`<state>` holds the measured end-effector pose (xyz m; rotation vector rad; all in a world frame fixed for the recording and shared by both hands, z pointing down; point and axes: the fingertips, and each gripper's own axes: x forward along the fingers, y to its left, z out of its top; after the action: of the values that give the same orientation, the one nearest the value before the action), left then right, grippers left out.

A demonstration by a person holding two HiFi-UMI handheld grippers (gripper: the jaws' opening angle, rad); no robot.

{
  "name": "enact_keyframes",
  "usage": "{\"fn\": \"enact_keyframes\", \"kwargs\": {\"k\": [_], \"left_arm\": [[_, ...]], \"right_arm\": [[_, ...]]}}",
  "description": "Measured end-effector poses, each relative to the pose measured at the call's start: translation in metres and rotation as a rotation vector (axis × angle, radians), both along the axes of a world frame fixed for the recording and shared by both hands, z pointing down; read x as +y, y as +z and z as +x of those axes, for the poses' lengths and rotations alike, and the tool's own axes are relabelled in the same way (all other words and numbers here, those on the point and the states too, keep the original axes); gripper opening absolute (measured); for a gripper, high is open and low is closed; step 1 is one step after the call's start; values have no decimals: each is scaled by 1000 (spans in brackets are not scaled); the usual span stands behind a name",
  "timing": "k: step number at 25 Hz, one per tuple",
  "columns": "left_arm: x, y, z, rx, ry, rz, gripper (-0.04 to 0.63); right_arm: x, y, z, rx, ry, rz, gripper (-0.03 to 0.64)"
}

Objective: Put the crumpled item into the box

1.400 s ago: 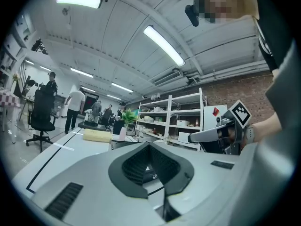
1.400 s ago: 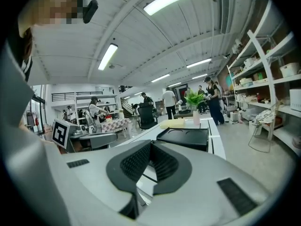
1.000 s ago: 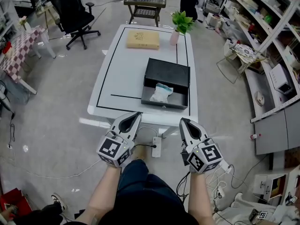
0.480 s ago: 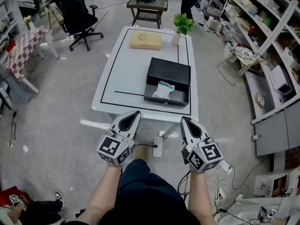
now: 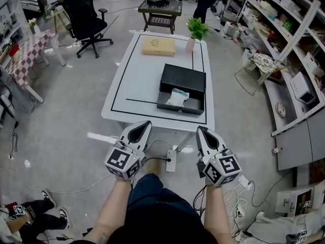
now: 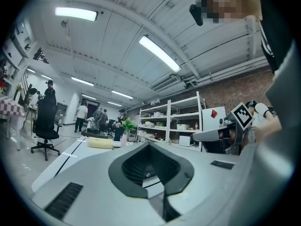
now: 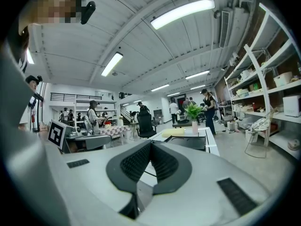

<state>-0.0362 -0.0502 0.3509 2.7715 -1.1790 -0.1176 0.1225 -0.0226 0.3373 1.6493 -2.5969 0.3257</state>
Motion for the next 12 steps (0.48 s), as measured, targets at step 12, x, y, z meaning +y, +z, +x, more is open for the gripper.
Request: {"fn": "enact_keyframes", "kwargs": {"k": [12], "left_arm": [[13,-7,-8,-8,-14,26,0]], "right_arm": [[13,-6,1,-12,18,20,5]]}}
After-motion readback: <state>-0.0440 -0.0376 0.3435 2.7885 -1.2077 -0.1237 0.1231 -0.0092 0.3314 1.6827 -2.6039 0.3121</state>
